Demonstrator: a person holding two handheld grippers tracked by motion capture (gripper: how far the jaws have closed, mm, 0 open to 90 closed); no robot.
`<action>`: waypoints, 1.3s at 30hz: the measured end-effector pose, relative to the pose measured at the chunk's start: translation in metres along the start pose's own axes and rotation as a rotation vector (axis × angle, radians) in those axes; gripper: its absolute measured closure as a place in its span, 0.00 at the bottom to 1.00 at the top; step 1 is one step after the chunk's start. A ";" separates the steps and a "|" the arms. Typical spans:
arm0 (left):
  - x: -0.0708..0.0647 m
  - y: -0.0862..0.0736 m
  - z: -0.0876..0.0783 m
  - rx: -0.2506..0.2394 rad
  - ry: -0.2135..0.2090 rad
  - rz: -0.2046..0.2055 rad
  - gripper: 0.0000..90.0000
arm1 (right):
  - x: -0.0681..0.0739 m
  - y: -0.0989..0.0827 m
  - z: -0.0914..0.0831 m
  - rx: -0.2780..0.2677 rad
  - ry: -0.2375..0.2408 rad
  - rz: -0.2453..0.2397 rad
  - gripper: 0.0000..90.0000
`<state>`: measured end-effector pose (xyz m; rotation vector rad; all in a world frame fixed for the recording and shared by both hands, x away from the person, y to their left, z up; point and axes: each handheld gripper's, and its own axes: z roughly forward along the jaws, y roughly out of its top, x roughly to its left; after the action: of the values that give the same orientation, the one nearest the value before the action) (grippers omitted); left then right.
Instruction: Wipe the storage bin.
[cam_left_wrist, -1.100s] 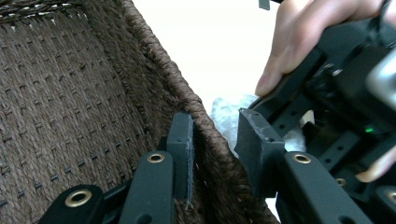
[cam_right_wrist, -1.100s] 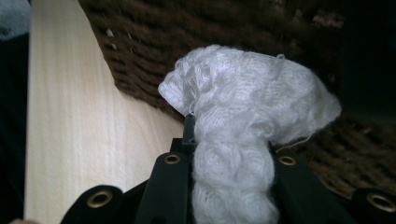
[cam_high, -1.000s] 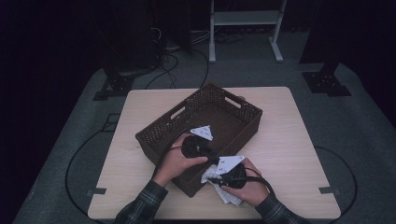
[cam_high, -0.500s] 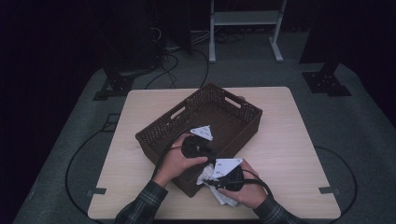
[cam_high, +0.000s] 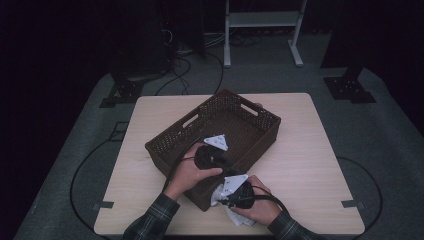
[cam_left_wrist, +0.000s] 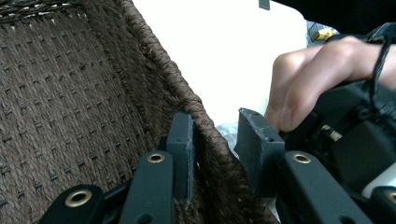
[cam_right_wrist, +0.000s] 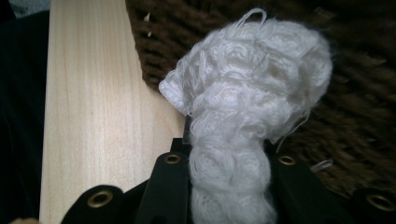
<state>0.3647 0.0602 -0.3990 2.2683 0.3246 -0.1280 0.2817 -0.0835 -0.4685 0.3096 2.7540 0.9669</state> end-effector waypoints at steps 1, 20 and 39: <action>0.000 0.000 0.000 -0.001 0.000 0.000 0.73 | 0.001 -0.001 0.002 0.008 0.000 0.004 0.84; 0.000 0.000 0.000 -0.003 -0.004 0.000 0.73 | 0.012 0.022 -0.033 -0.164 0.011 -0.034 0.85; 0.000 0.000 0.000 -0.002 -0.002 -0.001 0.74 | 0.022 0.027 -0.016 -0.119 0.056 -0.066 0.85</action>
<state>0.3649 0.0602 -0.3992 2.2656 0.3244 -0.1299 0.2601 -0.0664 -0.4422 0.1733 2.7227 1.1324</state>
